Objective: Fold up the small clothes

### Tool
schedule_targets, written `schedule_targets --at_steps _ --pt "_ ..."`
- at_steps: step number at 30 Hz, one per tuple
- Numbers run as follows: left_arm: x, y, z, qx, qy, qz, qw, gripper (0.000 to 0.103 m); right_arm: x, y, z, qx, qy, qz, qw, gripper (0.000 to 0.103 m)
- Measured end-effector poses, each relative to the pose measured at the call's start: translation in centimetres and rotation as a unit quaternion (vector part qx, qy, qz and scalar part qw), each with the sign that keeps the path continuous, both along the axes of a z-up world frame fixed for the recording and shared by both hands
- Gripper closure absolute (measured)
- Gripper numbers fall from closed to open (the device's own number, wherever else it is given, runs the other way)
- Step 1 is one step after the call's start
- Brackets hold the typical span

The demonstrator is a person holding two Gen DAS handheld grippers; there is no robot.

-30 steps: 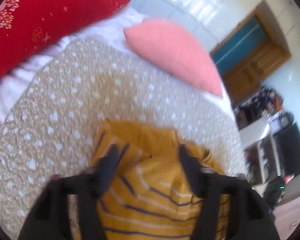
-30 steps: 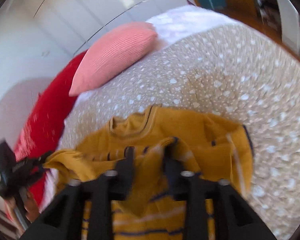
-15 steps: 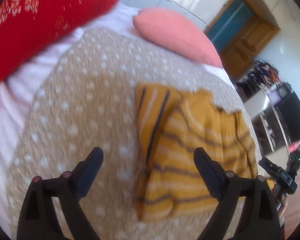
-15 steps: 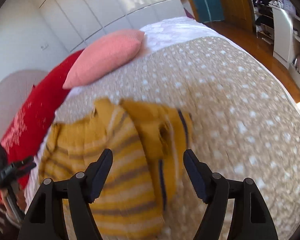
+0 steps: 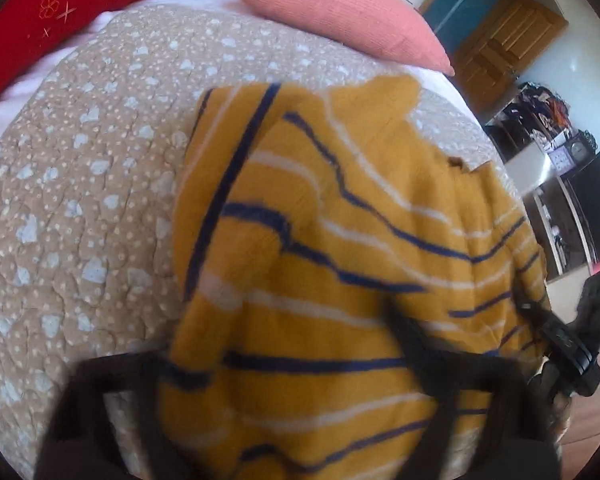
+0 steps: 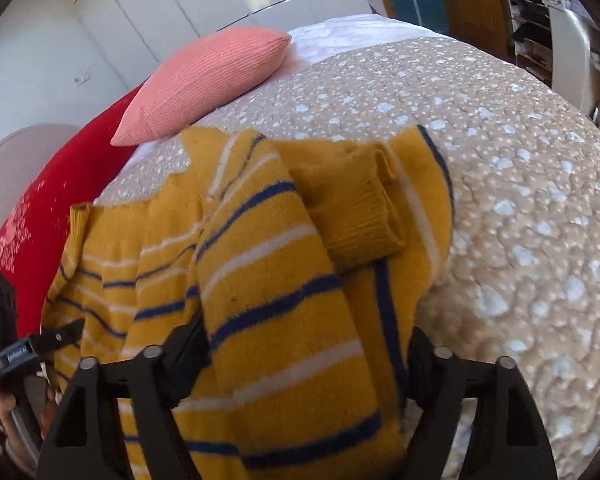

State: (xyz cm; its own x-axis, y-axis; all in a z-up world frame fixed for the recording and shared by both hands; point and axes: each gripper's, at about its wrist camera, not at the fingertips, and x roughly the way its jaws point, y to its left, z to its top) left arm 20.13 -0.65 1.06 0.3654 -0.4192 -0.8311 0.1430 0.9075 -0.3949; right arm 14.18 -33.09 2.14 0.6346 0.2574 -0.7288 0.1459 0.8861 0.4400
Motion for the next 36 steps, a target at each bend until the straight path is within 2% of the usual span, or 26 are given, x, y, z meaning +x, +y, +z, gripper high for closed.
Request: schedule_targets --at_steps 1,4,6,7,9,11,13,14,15,17,19,21,23,25,27,28,30,32,34,36 --pt "0.0 0.3 0.3 -0.015 0.018 -0.004 0.9997 0.082 0.0 -0.3 0.1 0.043 0.007 0.007 0.999 0.074" --pt "-1.6 1.9 2.2 -0.04 0.017 0.005 0.999 0.085 -1.6 -0.7 1.9 0.068 -0.009 0.023 0.997 0.078" --pt "-3.6 3.2 3.5 -0.061 0.019 0.001 0.9979 0.086 -3.8 -1.5 3.0 0.114 -0.015 0.038 0.993 0.078" --pt "-4.6 3.6 4.0 -0.065 0.018 -0.005 0.9977 0.086 -5.1 -1.7 3.5 0.128 -0.019 0.049 0.99 0.078" --pt "-7.1 4.1 4.9 -0.054 0.01 -0.017 0.9984 0.083 -7.5 -1.7 4.0 0.121 -0.021 0.066 0.99 0.078" --pt "-9.3 4.2 4.7 -0.024 0.003 -0.013 0.9996 0.072 -9.8 -1.4 3.4 0.095 -0.006 0.077 0.993 0.072" --pt "-11.3 5.2 4.2 0.032 -0.015 0.011 0.9993 0.054 -11.5 -1.5 2.4 0.042 0.016 0.062 0.997 0.065" --pt "-12.2 5.6 4.2 0.048 -0.023 0.022 0.9983 0.047 -12.3 -1.6 2.2 0.026 0.019 0.054 0.998 0.064" --pt "-13.2 6.0 4.3 0.056 -0.033 0.03 0.9974 0.043 -13.2 -1.8 2.3 0.018 0.013 0.048 0.999 0.063" --pt "-15.5 7.0 4.8 0.058 -0.067 0.046 0.995 0.018 -15.0 -2.1 3.7 -0.008 -0.007 0.03 0.999 0.059" --pt "-17.7 7.7 4.8 0.065 -0.115 0.069 0.9889 0.006 -16.3 -1.6 5.9 -0.06 -0.036 0.018 0.997 0.054" --pt "-18.6 7.4 4.2 0.087 -0.146 0.083 0.9819 0.004 -17.1 0.3 8.1 -0.109 -0.068 0.027 0.991 0.049" --pt "-18.6 7.1 2.4 0.128 -0.158 0.096 0.9744 0.004 -16.9 3.3 9.8 -0.131 -0.089 0.06 0.986 0.047" --pt "-17.9 7.3 0.5 0.127 -0.14 0.102 0.9767 0.004 -15.9 6.6 10.6 -0.139 -0.094 0.103 0.98 0.05" --pt "-17.9 8.3 -0.9 0.098 -0.138 0.116 0.9788 0.003 -14.8 10.3 10.5 -0.153 -0.092 0.149 0.973 0.074" --pt "-18.3 8.5 -1.6 0.083 -0.167 0.122 0.9748 0.002 -14.2 12.1 10.1 -0.162 -0.09 0.164 0.969 0.088" --pt "-19.6 8.2 -2.0 0.092 -0.216 0.12 0.9647 0.002 -12.1 16.1 9.2 -0.176 -0.084 0.193 0.962 0.088" --pt "-20.3 7.6 -2.0 0.11 -0.238 0.113 0.9584 0.002 -9.5 19.1 7.9 -0.186 -0.072 0.212 0.957 0.088" --pt "-20.5 7.7 -2.0 0.103 -0.241 0.113 0.9583 0.002 -6.5 22.2 6.5 -0.217 -0.064 0.215 0.95 0.088" --pt "-20.6 8.1 -2.1 0.086 -0.244 0.113 0.9592 0.002 -3.0 24.4 4.5 -0.236 -0.029 0.226 0.945 0.088"
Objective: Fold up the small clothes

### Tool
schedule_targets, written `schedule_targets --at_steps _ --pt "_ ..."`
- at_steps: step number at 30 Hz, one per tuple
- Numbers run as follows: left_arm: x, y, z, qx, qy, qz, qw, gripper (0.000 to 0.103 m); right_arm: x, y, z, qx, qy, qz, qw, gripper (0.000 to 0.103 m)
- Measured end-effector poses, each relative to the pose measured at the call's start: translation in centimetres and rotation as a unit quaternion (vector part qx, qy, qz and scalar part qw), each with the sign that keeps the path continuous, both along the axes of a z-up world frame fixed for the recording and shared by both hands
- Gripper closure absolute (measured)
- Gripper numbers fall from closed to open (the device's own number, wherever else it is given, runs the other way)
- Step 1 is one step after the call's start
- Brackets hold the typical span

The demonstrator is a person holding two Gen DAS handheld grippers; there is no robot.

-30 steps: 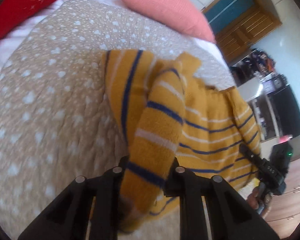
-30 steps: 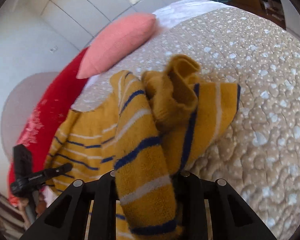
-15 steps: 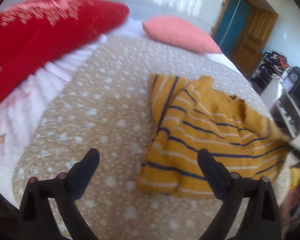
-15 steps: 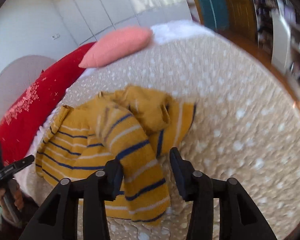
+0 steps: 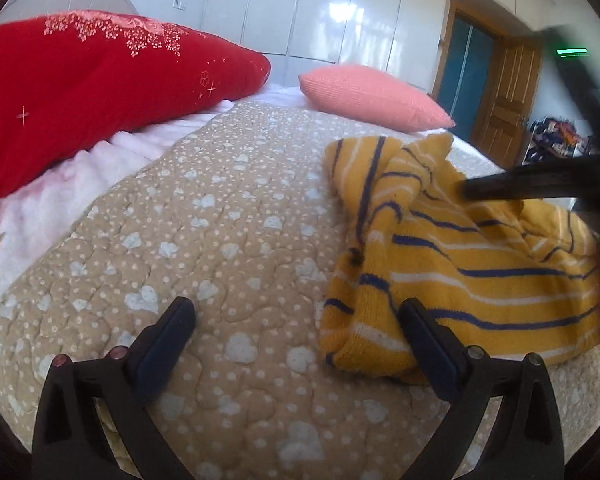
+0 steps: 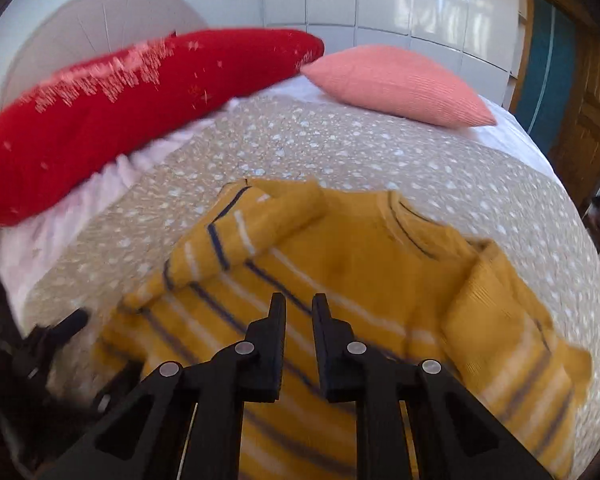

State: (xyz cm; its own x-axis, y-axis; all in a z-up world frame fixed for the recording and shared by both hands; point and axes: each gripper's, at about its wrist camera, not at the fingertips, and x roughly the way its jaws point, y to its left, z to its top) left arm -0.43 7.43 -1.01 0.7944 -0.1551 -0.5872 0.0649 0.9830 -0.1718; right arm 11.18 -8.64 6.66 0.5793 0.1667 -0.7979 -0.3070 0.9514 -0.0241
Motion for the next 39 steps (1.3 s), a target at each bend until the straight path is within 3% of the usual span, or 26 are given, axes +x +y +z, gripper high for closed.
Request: schedule_targets --at_steps 2,5,9,12,15,17,21,25,28,29,31,32,35,39 --pt "-0.1 0.0 0.1 0.0 -0.003 -0.001 1.0 0.002 2.8 1.6 -1.3 -0.014 0.019 -0.012 1.0 0.088" --pt "-0.3 -0.1 0.1 -0.001 -0.005 -0.002 1.0 0.002 4.6 5.4 -0.9 -0.03 -0.003 0.0 1.0 0.088" --pt "-0.3 -0.1 0.0 -0.001 -0.005 -0.003 1.0 0.002 5.8 9.3 -1.8 -0.039 0.016 0.039 0.998 0.088" --pt "-0.3 0.0 0.0 -0.001 -0.005 -0.003 1.0 0.002 4.9 9.8 -1.3 -0.044 -0.014 0.037 0.998 0.089" --pt "-0.4 0.0 0.0 -0.001 -0.005 -0.003 1.0 0.002 1.3 6.5 1.5 0.018 -0.053 0.027 0.998 0.086" --pt "-0.4 0.0 0.0 0.001 -0.004 -0.002 1.0 0.002 -0.7 4.3 2.3 0.035 -0.052 0.028 0.998 0.073" --pt "-0.2 -0.1 0.0 0.004 -0.002 -0.001 1.0 0.002 -3.1 -1.3 0.9 -0.013 -0.034 0.003 0.999 0.072" --pt "0.1 -0.3 0.1 0.012 0.004 0.001 0.9999 0.001 -2.5 -10.0 -0.7 -0.045 -0.002 -0.081 0.996 0.074" --pt "0.3 -0.4 0.0 0.019 0.008 0.003 0.9998 0.001 -1.6 -17.6 -0.2 -0.047 -0.021 -0.17 0.984 0.076" --pt "0.3 -0.5 0.0 0.023 0.009 0.004 0.9997 0.001 -1.3 -20.2 0.1 -0.037 -0.026 -0.211 0.976 0.071" --pt "0.4 -0.6 0.0 0.029 0.013 0.005 0.9995 0.001 -1.6 -25.2 0.8 -0.015 -0.026 -0.304 0.952 0.046" --pt "0.5 -0.7 0.0 0.03 0.014 0.005 0.9994 0.001 -2.1 -27.7 1.1 0.016 -0.026 -0.337 0.941 0.046" --pt "0.5 -0.7 0.0 0.034 0.016 0.006 0.9993 0.0 -4.9 -30.0 2.8 0.067 -0.05 -0.345 0.935 0.046" --pt "0.5 -0.8 0.0 0.039 0.017 0.009 0.9991 0.0 -9.5 -28.1 5.3 0.102 -0.088 -0.287 0.949 0.046"
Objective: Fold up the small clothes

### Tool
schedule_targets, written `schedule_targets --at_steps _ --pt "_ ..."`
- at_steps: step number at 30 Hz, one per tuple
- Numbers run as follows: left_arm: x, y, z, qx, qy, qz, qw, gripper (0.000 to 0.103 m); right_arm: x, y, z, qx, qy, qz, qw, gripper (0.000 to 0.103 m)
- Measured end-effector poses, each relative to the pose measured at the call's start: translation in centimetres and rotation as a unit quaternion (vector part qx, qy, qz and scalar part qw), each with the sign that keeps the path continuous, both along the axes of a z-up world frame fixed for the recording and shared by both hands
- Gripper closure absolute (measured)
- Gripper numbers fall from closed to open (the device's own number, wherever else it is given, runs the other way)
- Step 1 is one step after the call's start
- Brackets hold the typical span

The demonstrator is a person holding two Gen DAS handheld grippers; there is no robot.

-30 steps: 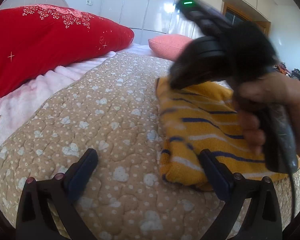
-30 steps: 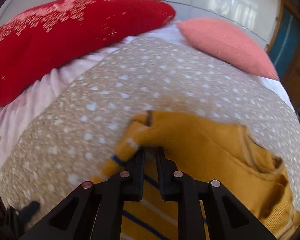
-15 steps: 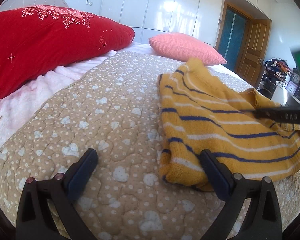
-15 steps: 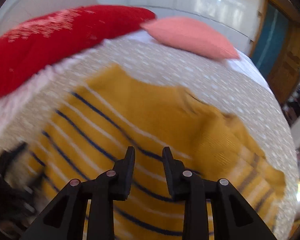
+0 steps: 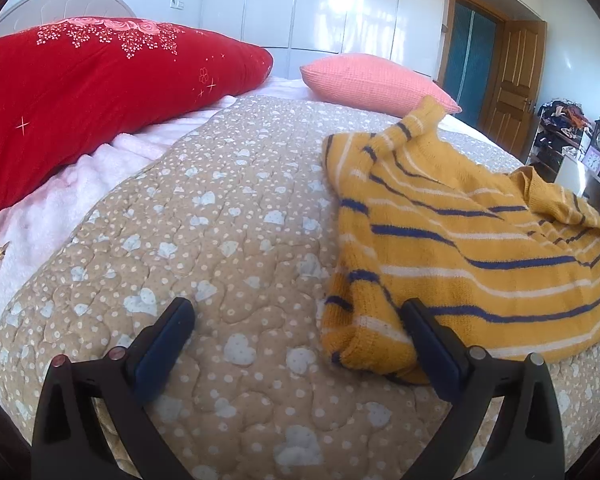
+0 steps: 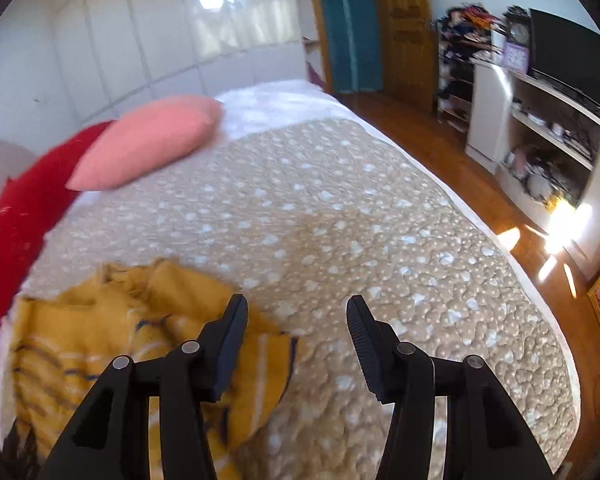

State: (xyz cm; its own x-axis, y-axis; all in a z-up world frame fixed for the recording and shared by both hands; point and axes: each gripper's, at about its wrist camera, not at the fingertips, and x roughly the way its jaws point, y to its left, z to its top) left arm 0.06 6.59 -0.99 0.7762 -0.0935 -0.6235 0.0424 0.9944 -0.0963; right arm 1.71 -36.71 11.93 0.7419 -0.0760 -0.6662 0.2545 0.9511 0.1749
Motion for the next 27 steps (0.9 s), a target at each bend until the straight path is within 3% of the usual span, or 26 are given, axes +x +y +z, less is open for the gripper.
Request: schedule_targets --at_steps 4,7,10,12,13,15,18,21,24,27 --pt "0.0 -0.1 0.0 0.005 0.002 0.004 1.0 0.0 -3.9 4.1 -0.3 0.034 -0.02 0.116 0.993 0.046" --pt "0.0 -0.1 0.0 0.008 0.004 0.004 0.9999 0.0 -5.2 6.5 -4.1 0.064 0.029 0.193 0.979 0.046" --pt "0.1 -0.2 0.1 0.009 0.006 0.004 0.9999 0.0 -4.9 5.7 -6.9 -0.021 0.059 0.17 0.983 0.055" --pt "0.1 -0.2 0.1 0.01 0.006 0.004 0.9999 0.0 -4.3 3.0 -7.1 -0.101 0.064 0.084 0.989 0.043" --pt "0.1 -0.2 0.1 0.011 0.006 0.005 0.9999 0.0 -4.1 1.6 -6.8 -0.11 0.067 0.047 0.991 0.038" --pt "0.1 -0.2 0.1 0.011 0.006 0.006 0.9999 0.0 -4.8 0.2 -4.9 -0.043 0.038 0.035 0.998 0.038" --pt "0.2 -0.3 0.1 0.014 0.007 0.009 0.9998 0.0 -5.7 3.5 -1.6 -0.05 -0.026 0.074 0.996 0.038" --pt "0.1 -0.4 0.1 0.016 0.007 0.01 0.9998 0.0 -4.4 7.4 -0.6 -0.037 -0.057 0.13 0.989 0.038" --pt "0.1 -0.4 0.1 0.016 0.007 0.009 0.9998 0.0 -0.9 10.3 -1.7 -0.013 -0.042 0.168 0.985 0.039" --pt "0.1 -0.4 0.1 0.015 0.007 0.009 0.9998 0.0 3.6 11.9 -5.3 0.066 0.023 0.224 0.972 0.054"
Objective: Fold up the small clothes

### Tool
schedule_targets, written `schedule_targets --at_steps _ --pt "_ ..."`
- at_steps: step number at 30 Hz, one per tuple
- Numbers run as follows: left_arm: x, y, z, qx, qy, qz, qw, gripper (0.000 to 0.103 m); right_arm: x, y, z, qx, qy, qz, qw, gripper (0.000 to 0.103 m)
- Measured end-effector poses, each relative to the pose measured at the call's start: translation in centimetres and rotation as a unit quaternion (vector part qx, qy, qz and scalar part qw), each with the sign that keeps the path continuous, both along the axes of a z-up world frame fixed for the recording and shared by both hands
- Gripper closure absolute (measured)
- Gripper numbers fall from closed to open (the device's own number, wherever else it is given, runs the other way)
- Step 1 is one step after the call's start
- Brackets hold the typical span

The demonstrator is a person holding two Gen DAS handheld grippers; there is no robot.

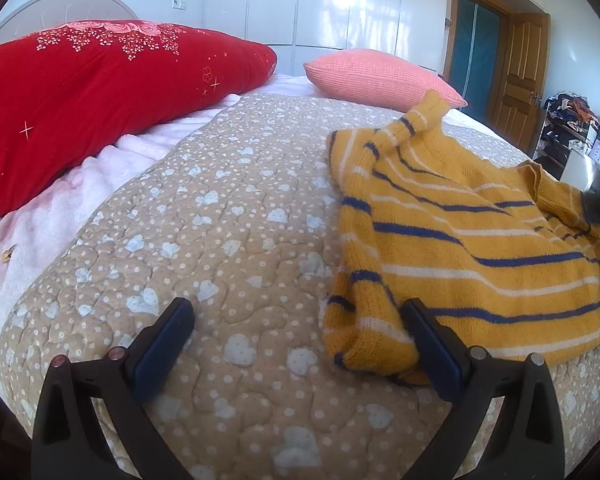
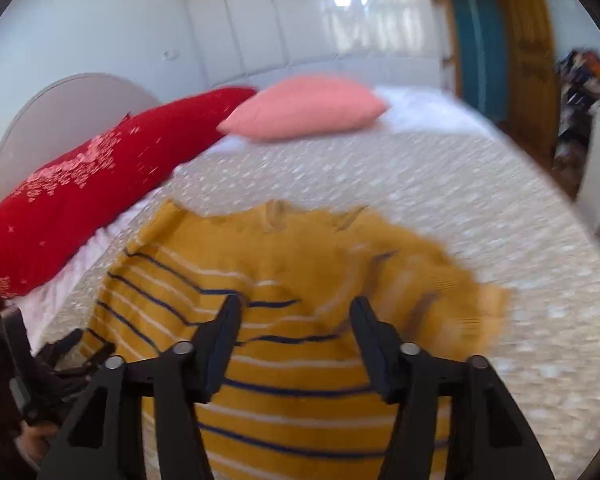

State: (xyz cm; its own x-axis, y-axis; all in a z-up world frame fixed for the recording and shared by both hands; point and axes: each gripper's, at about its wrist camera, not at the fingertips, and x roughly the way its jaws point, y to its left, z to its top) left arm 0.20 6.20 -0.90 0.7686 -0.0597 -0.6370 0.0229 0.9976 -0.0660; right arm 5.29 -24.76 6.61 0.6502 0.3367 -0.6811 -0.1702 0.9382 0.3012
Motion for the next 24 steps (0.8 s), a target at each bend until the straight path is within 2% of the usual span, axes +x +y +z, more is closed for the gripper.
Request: schedule_targets --at_steps 1,2,4,6,9,10,11,12,14,15,17,19,21,24 --pt "0.0 0.0 0.0 0.0 0.0 0.0 1.0 0.0 1.6 0.3 -1.1 0.012 0.031 0.011 0.999 0.059" --pt "0.0 0.0 0.0 0.0 0.0 0.0 1.0 0.0 3.0 0.4 -2.0 -0.001 0.047 0.005 0.999 0.066" --pt "0.0 0.0 0.0 0.0 0.0 0.0 1.0 0.0 5.1 -0.1 -2.8 -0.057 0.037 -0.018 0.998 0.08" --pt "0.0 0.0 0.0 0.0 0.0 0.0 1.0 0.0 7.1 -2.0 -2.2 -0.092 0.025 -0.056 0.994 0.08" --pt "0.0 0.0 0.0 0.0 0.0 0.0 1.0 0.0 9.7 -5.9 -2.2 -0.094 0.036 -0.126 0.987 0.077" --pt "0.0 0.0 0.0 0.0 0.0 0.0 1.0 0.0 10.5 -7.2 -2.9 -0.085 0.052 -0.145 0.984 0.071" --pt "0.0 0.0 0.0 0.0 0.0 0.0 1.0 0.0 11.0 -8.3 -3.6 -0.07 0.07 -0.158 0.983 0.057" --pt "0.0 0.0 0.0 0.0 -0.001 0.0 1.0 0.0 11.3 -9.7 -4.9 -0.025 0.088 -0.163 0.982 0.056" --pt "0.0 0.0 0.0 0.0 0.0 0.0 1.0 0.0 10.4 -11.4 -5.5 0.045 0.071 -0.173 0.981 0.056" --pt "0.0 0.0 0.0 0.001 0.0 0.0 1.0 0.0 10.2 -11.7 -5.5 0.057 0.069 -0.174 0.981 0.056" --pt "0.0 0.0 0.0 0.0 0.001 0.0 1.0 0.0 9.5 -11.9 -5.3 0.057 0.07 -0.176 0.98 0.056" --pt "0.0 -0.1 0.0 -0.001 0.0 0.0 1.0 0.0 7.9 -11.6 -3.5 0.046 0.06 -0.184 0.98 0.055" --pt "0.0 -0.1 0.0 0.0 0.0 0.0 1.0 0.0 4.5 -10.9 -0.7 0.052 0.016 -0.167 0.985 0.052" --pt "-0.1 0.0 0.1 -0.001 -0.002 -0.001 1.0 0.0 -1.7 -9.9 2.2 0.035 -0.024 -0.142 0.989 0.04"
